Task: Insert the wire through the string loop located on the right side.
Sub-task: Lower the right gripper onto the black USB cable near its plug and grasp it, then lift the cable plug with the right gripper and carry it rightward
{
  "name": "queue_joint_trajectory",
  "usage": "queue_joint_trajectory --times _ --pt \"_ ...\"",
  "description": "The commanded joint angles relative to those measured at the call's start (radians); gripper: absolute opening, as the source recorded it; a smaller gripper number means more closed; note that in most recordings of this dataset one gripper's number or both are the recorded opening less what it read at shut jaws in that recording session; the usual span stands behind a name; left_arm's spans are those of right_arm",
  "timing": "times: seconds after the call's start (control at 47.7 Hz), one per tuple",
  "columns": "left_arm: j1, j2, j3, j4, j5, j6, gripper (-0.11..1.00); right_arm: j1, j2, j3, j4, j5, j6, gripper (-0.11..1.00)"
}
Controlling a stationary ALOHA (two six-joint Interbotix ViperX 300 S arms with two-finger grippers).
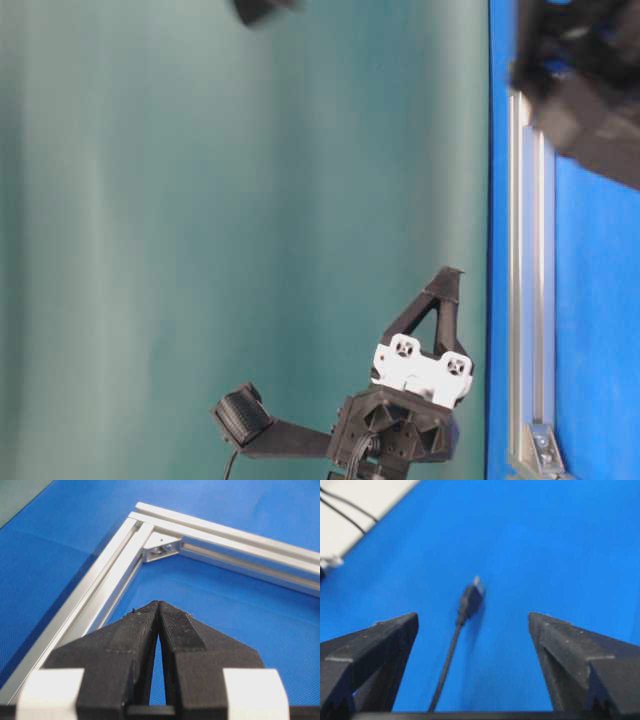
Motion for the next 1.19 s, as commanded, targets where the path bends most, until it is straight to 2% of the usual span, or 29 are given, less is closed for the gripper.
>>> queue_joint_trajectory --times 0.0,0.189,0.398,0.545,0.608,0.796,0.901,0.964,1.174 --pt "0.003 -0.029 -0.014 0.003 -0.005 0.000 0.00 0.006 0.011 -0.026 0.031 -0.002 0.002 0.82" --pt "0.005 -0.029 -0.014 0.003 -0.003 0.000 0.00 0.020 0.057 -0.049 0.069 -0.002 0.002 0.82" --pt "0.005 -0.029 -0.014 0.003 -0.003 0.000 0.00 0.026 0.067 -0.058 0.078 -0.003 0.002 0.81" --pt "0.005 -0.029 -0.012 0.003 -0.002 -0.002 0.00 0.026 0.071 -0.058 0.083 0.002 0.002 0.74" --pt "0.005 -0.031 -0.011 0.003 -0.002 -0.002 0.00 0.026 0.072 -0.061 0.084 0.011 0.002 0.67" --pt "0.005 -0.031 -0.011 0.003 -0.002 -0.002 0.00 0.026 0.080 -0.075 0.083 0.084 0.000 0.20" --pt "0.005 -0.031 -0.011 0.003 0.000 -0.002 0.00 0.026 0.080 -0.078 0.080 0.077 0.000 0.02" --pt "0.005 -0.029 -0.011 0.003 -0.002 -0.002 0.00 0.026 0.080 -0.077 0.078 0.057 0.000 -0.02" --pt "0.005 -0.031 -0.009 0.003 0.000 -0.002 0.00 0.026 0.080 -0.077 0.077 0.049 0.000 -0.02"
